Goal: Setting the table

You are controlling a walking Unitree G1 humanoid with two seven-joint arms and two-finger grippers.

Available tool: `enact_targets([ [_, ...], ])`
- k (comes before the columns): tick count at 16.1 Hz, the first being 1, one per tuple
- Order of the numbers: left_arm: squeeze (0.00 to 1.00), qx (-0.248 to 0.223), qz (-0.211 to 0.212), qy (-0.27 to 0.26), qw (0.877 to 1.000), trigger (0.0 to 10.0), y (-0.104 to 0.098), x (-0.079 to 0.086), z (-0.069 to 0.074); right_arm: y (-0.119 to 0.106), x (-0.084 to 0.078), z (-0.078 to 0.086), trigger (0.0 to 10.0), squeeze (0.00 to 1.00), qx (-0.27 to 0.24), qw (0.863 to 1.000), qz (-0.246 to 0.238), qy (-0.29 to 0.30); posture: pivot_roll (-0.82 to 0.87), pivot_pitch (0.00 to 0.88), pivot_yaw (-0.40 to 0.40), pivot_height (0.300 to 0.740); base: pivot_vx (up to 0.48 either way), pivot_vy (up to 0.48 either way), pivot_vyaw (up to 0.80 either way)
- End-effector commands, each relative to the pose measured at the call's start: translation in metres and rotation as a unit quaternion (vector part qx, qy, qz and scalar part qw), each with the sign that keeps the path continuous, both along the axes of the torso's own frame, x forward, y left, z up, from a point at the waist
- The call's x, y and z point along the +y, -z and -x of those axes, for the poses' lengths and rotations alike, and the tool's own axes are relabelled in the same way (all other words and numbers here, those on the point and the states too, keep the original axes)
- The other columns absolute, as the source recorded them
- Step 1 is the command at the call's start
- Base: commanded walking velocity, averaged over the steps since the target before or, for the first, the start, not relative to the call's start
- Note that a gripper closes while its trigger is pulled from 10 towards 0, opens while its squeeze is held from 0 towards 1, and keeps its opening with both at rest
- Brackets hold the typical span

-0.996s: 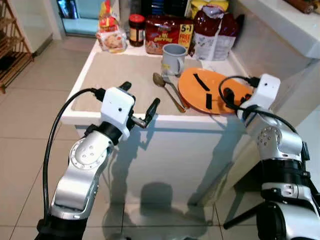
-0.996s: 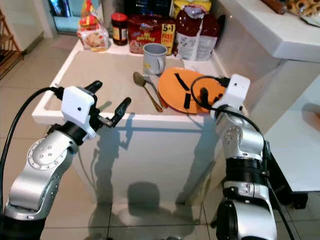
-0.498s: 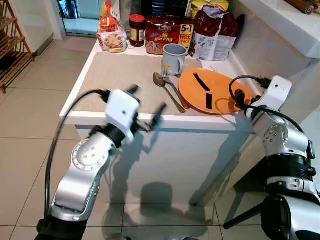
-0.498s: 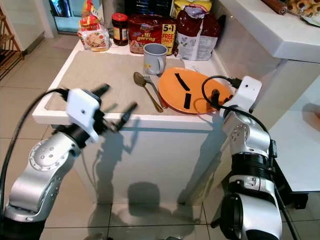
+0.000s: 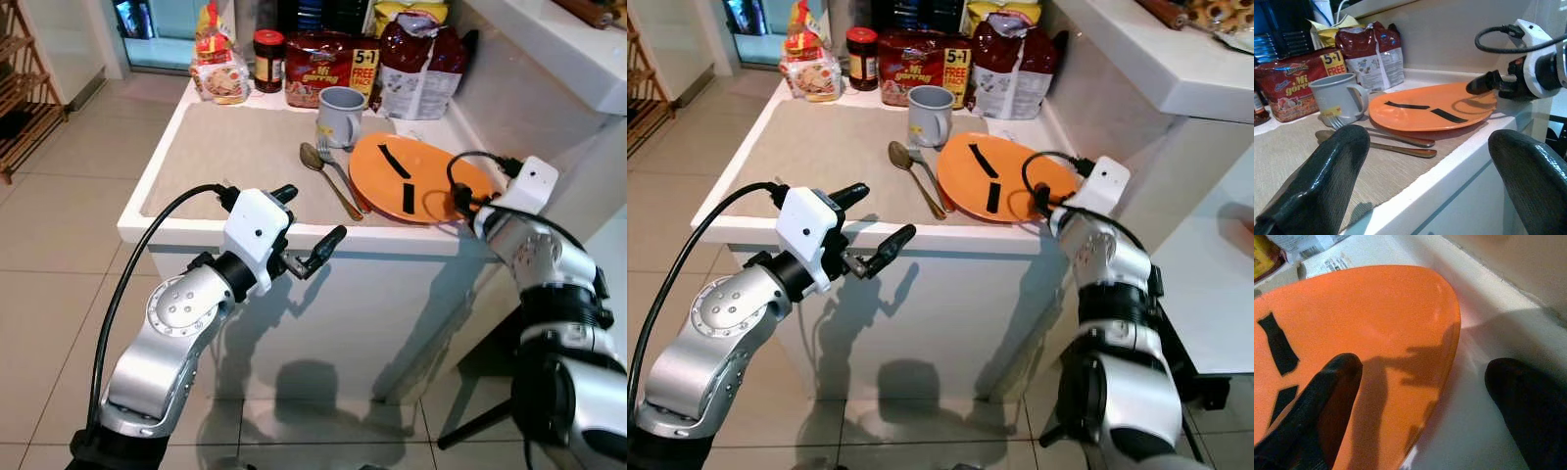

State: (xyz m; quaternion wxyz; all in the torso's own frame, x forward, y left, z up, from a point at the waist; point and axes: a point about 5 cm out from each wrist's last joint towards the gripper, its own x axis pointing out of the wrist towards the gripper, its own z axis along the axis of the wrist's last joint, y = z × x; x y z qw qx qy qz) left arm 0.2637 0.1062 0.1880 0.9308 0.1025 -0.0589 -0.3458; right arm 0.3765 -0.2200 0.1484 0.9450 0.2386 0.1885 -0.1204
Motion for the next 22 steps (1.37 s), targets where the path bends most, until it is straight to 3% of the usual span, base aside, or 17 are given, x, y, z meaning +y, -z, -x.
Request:
enact_targets([
  [1,0.00,-0.005,0.001,0.014,1.000,10.0,-0.004,-0.004,0.002,0.008,-0.002,0.002,10.0,0.00,0.014,0.999,-0.032,0.005,0.10,0.000,-0.082,0.740,0.000,0.000,0.00],
  [5,0.00,-0.008,-0.002,0.014,1.000,10.0,-0.005,-0.002,0.002,-0.008,0.005,-0.009,10.0,0.00,-0.017,0.995,-0.099,-0.014,0.10,0.000,-0.087,0.740,0.000,0.000,0.00],
  [14,0.00,-0.010,-0.004,0.010,1.000,10.0,-0.005,-0.001,0.004,-0.018,0.020,-0.018,10.0,0.00,-0.034,0.986,-0.158,-0.050,0.11,0.000,-0.099,0.740,0.000,0.000,0.00],
  [15,0.00,-0.010,-0.003,0.009,1.000,10.0,-0.005,-0.001,0.004,-0.017,0.020,-0.018,2.2,0.00,-0.034,0.985,-0.159,-0.051,0.11,0.000,-0.099,0.740,0.000,0.000,0.00],
  [16,0.00,-0.010,-0.003,0.009,1.000,10.0,-0.004,-0.001,0.004,-0.017,0.020,-0.018,0.4,0.00,-0.033,0.985,-0.161,-0.052,0.11,0.000,-0.099,0.740,0.000,0.000,0.00],
  [22,0.00,-0.009,-0.002,0.011,1.000,10.0,-0.004,-0.003,0.004,-0.014,0.015,-0.016,0.0,0.00,-0.031,0.985,-0.165,-0.049,0.10,0.000,-0.097,0.740,0.000,0.000,0.00],
])
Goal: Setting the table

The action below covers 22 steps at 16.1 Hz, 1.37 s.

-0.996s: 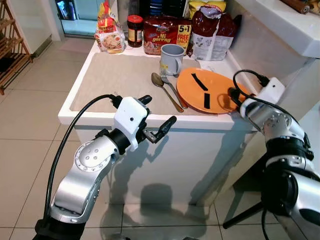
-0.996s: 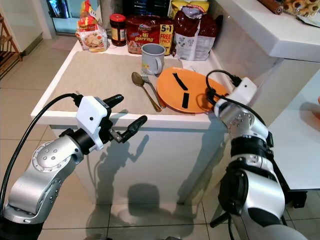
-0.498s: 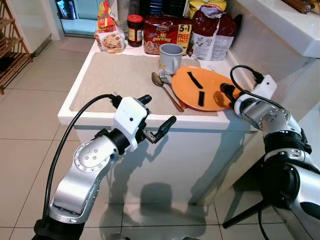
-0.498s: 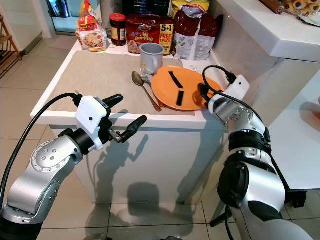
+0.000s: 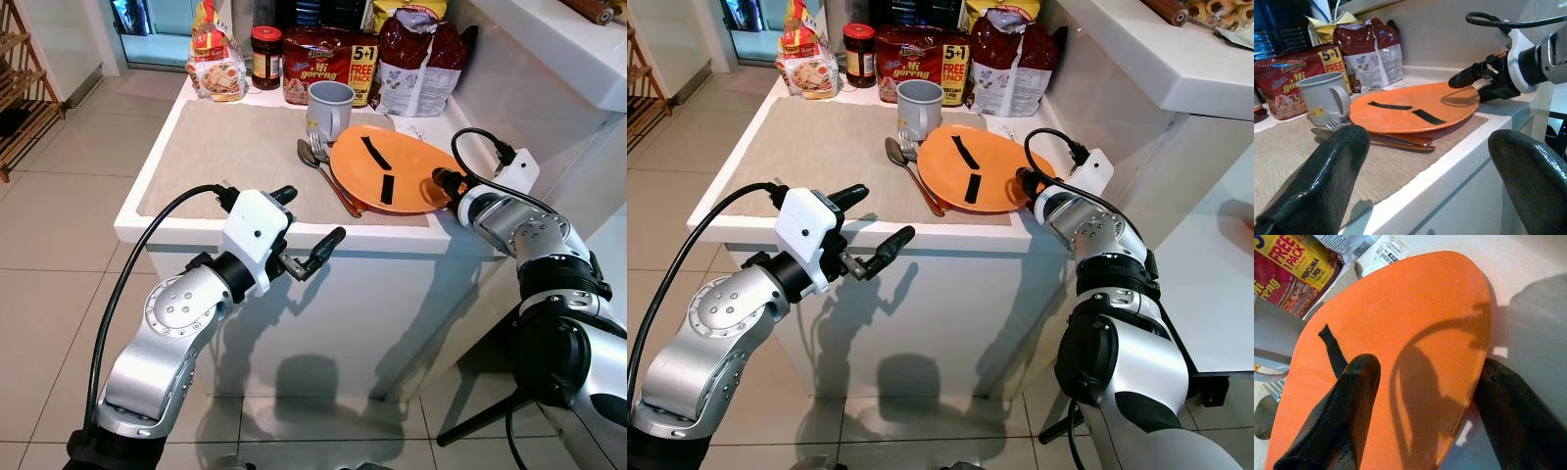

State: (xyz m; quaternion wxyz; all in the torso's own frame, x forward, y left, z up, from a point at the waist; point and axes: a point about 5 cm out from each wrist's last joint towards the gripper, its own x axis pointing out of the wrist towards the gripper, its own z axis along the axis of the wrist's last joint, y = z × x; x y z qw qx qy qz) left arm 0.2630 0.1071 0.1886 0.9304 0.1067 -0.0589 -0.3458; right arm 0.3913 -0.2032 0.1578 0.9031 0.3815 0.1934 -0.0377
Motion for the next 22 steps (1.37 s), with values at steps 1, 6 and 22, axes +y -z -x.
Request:
enact_targets([
  [1,0.00,-0.007,0.002,0.011,1.000,10.0,-0.003,-0.004,0.003,-0.005,-0.003,-0.001,0.0,0.00,-0.006,1.000,-0.004,0.000,0.10,0.000,-0.097,0.740,0.000,0.000,0.00],
  [6,0.00,-0.008,0.003,0.012,1.000,10.0,-0.004,-0.005,0.002,-0.003,-0.006,0.000,0.0,0.00,-0.004,1.000,-0.007,0.004,0.10,0.000,-0.093,0.740,0.000,0.000,0.00],
  [22,0.00,-0.012,0.007,0.011,1.000,10.0,-0.006,-0.006,-0.002,0.000,-0.021,0.008,0.0,0.00,-0.001,1.000,-0.018,0.022,0.09,0.000,-0.087,0.740,0.000,0.000,0.00],
])
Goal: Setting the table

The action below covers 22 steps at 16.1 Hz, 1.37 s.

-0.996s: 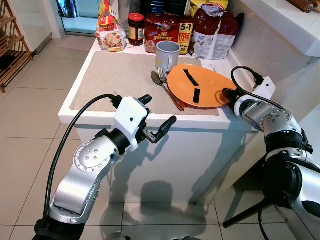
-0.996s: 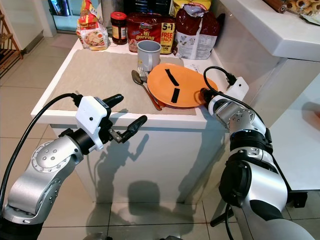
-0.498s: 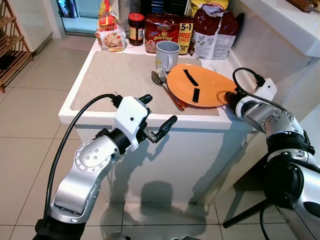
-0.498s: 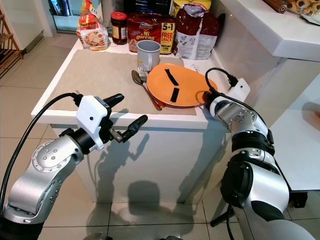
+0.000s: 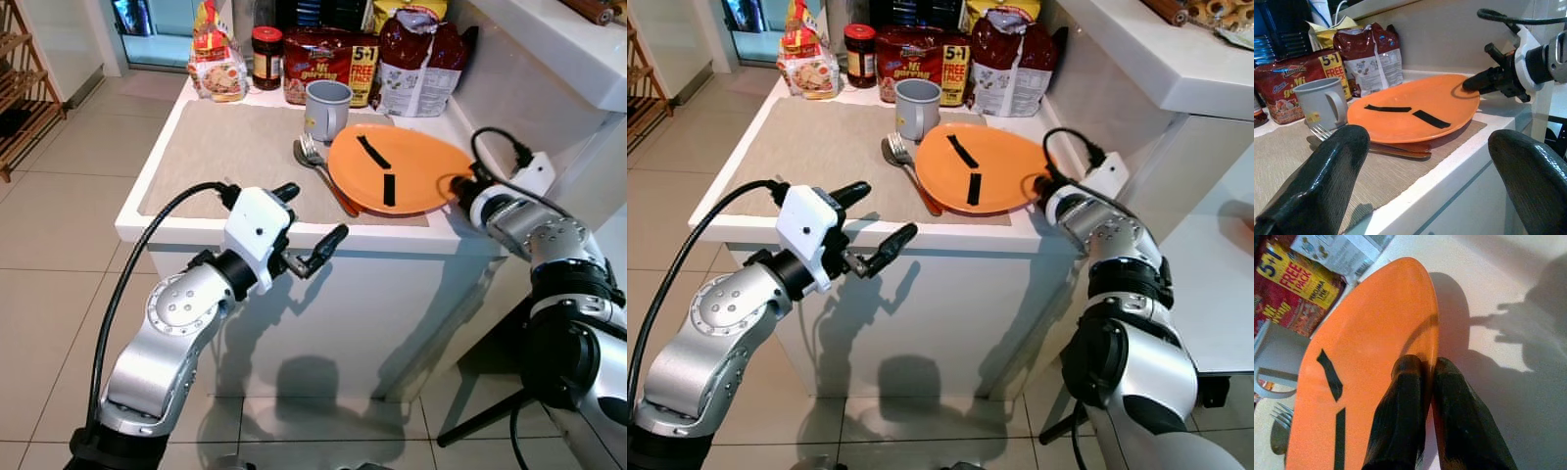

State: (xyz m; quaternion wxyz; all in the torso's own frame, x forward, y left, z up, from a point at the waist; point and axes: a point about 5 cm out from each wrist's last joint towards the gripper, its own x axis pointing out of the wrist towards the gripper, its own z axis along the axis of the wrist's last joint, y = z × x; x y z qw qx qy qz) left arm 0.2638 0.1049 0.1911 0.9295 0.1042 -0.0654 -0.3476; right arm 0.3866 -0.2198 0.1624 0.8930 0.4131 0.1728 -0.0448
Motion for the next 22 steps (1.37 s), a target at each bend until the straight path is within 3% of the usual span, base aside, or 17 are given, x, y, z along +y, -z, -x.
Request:
enact_targets([
  [1,0.00,-0.008,0.003,0.008,1.000,10.0,-0.004,-0.004,-0.001,0.004,-0.006,0.005,0.0,0.00,0.011,1.000,0.007,0.004,0.09,0.000,-0.087,0.740,0.000,0.000,0.00],
  [3,0.00,-0.015,0.010,-0.002,1.000,10.0,-0.006,-0.003,-0.002,0.000,-0.011,0.009,0.0,0.00,-0.013,1.000,-0.014,0.014,0.09,0.000,-0.087,0.740,0.000,0.000,0.00],
  [5,0.00,-0.010,0.045,-0.037,0.998,10.0,-0.011,0.002,-0.010,-0.005,-0.010,0.017,0.0,0.00,-0.048,0.998,-0.037,-0.007,0.08,0.000,-0.080,0.740,0.000,0.000,0.00],
  [8,0.00,0.011,0.105,-0.068,0.992,10.0,-0.015,0.006,-0.017,0.000,-0.009,0.027,0.0,0.00,-0.053,0.997,-0.057,-0.019,0.08,0.000,-0.079,0.740,0.000,0.000,0.00],
  [9,0.20,0.049,0.169,-0.072,0.982,10.0,-0.016,0.008,-0.021,0.002,-0.008,0.033,0.0,0.00,-0.061,0.995,-0.078,-0.017,0.08,0.000,-0.078,0.740,0.000,0.000,0.00],
  [10,1.00,0.074,0.202,-0.071,0.974,10.0,-0.015,0.009,-0.023,0.003,-0.006,0.037,0.0,0.00,-0.065,0.994,-0.086,-0.018,0.08,0.000,-0.076,0.740,0.000,0.000,0.00],
  [13,1.00,0.130,0.241,-0.113,0.955,10.0,-0.006,0.018,-0.031,0.002,-0.003,0.043,0.0,0.00,-0.079,0.991,-0.104,-0.021,0.08,0.000,-0.070,0.740,0.000,0.000,0.00],
  [14,0.51,0.185,0.275,-0.131,0.934,10.0,0.004,0.024,-0.035,0.001,-0.003,0.047,0.0,0.00,-0.089,0.988,-0.122,-0.018,0.08,0.000,-0.067,0.740,0.000,0.000,0.00],
  [15,0.00,0.204,0.292,-0.134,0.925,10.0,0.007,0.026,-0.036,-0.001,-0.003,0.048,0.0,0.00,-0.095,0.987,-0.132,-0.017,0.08,0.000,-0.067,0.740,0.000,0.000,0.00],
  [17,0.00,0.238,0.345,-0.141,0.897,10.0,0.012,0.030,-0.038,-0.003,-0.002,0.051,0.0,0.00,-0.106,0.981,-0.164,-0.017,0.08,0.000,-0.066,0.740,0.000,0.000,0.00],
  [20,0.00,0.259,0.357,-0.147,0.885,10.0,0.017,0.030,-0.040,-0.005,-0.001,0.052,0.0,0.00,-0.117,0.974,-0.194,-0.018,0.08,0.000,-0.064,0.740,0.000,0.000,0.00],
  [22,0.00,0.280,0.388,-0.123,0.869,10.0,0.016,0.024,-0.041,-0.012,0.004,0.054,0.0,0.00,-0.134,0.966,-0.219,-0.035,0.08,0.000,-0.062,0.740,0.000,0.000,0.00],
])
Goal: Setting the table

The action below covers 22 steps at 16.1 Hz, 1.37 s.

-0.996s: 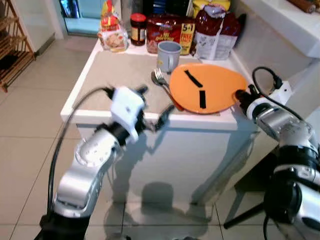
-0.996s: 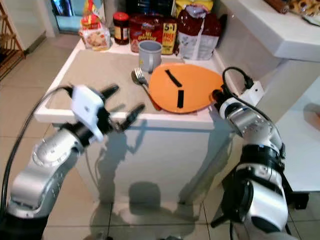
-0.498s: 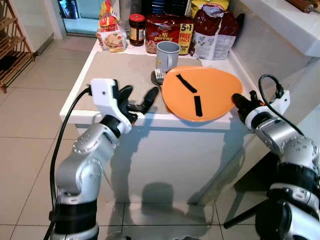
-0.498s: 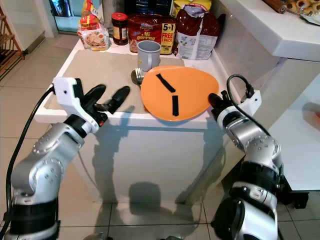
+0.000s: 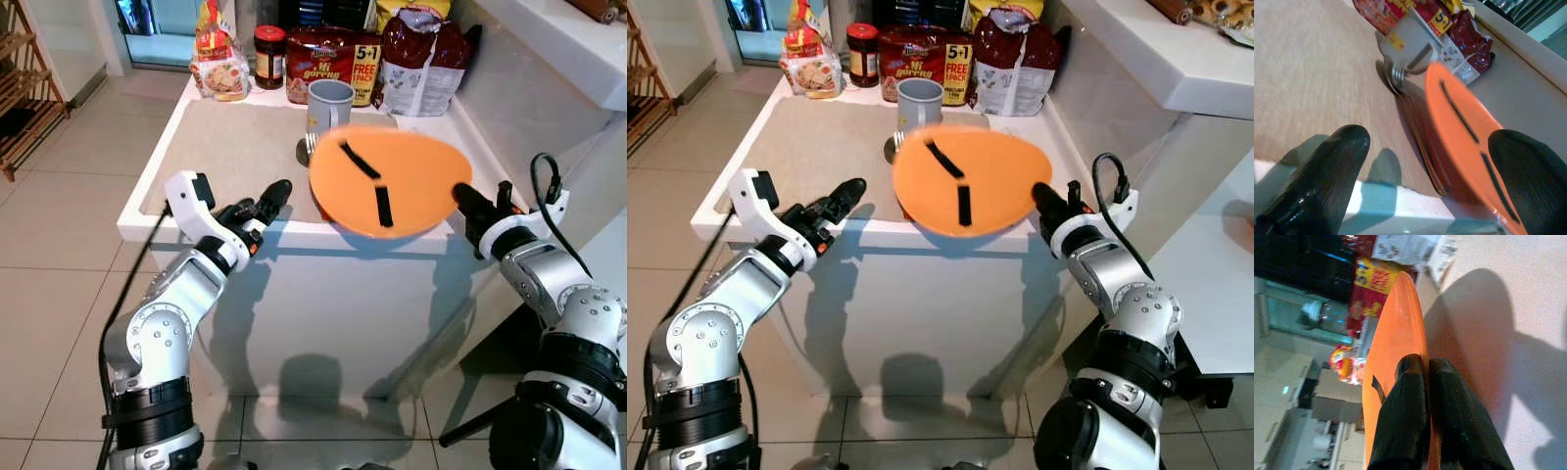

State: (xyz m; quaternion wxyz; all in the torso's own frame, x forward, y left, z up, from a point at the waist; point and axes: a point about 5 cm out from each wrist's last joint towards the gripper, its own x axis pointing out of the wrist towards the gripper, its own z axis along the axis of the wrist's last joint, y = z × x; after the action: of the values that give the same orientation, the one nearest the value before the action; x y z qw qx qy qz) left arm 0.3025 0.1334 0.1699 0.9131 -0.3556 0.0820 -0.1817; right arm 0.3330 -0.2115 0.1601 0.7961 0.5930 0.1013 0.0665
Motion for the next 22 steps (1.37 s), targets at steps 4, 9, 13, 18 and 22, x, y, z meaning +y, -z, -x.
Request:
enact_targets([
  [4,0.00,0.000,0.043,0.010,0.999,10.0,-0.010,-0.006,-0.007,-0.016,-0.003,0.003,0.0,0.00,-0.038,0.999,-0.028,-0.001,0.07,0.000,-0.061,0.740,0.000,0.000,0.00],
  [9,0.00,-0.006,0.109,0.040,0.993,10.0,-0.020,-0.010,-0.007,-0.024,0.004,0.007,0.0,0.00,-0.054,0.998,-0.022,-0.029,0.07,0.000,-0.058,0.740,0.000,0.000,0.00],
  [13,0.00,0.007,0.115,0.042,0.992,10.0,-0.018,-0.012,-0.007,-0.023,0.021,0.010,0.0,0.00,-0.060,0.996,-0.040,-0.060,0.07,0.000,-0.055,0.740,0.000,0.000,0.00],
  [18,0.00,-0.004,0.135,0.071,0.988,6.5,-0.023,-0.016,-0.004,-0.019,0.039,0.011,0.0,0.00,-0.049,0.994,-0.045,-0.088,0.07,0.000,-0.056,0.740,0.000,0.000,0.00],
  [22,0.00,-0.006,0.143,0.071,0.987,0.0,-0.024,-0.014,-0.003,-0.020,0.037,0.011,0.0,0.00,-0.049,0.994,-0.043,-0.084,0.07,0.000,-0.053,0.740,0.000,0.000,0.00],
])
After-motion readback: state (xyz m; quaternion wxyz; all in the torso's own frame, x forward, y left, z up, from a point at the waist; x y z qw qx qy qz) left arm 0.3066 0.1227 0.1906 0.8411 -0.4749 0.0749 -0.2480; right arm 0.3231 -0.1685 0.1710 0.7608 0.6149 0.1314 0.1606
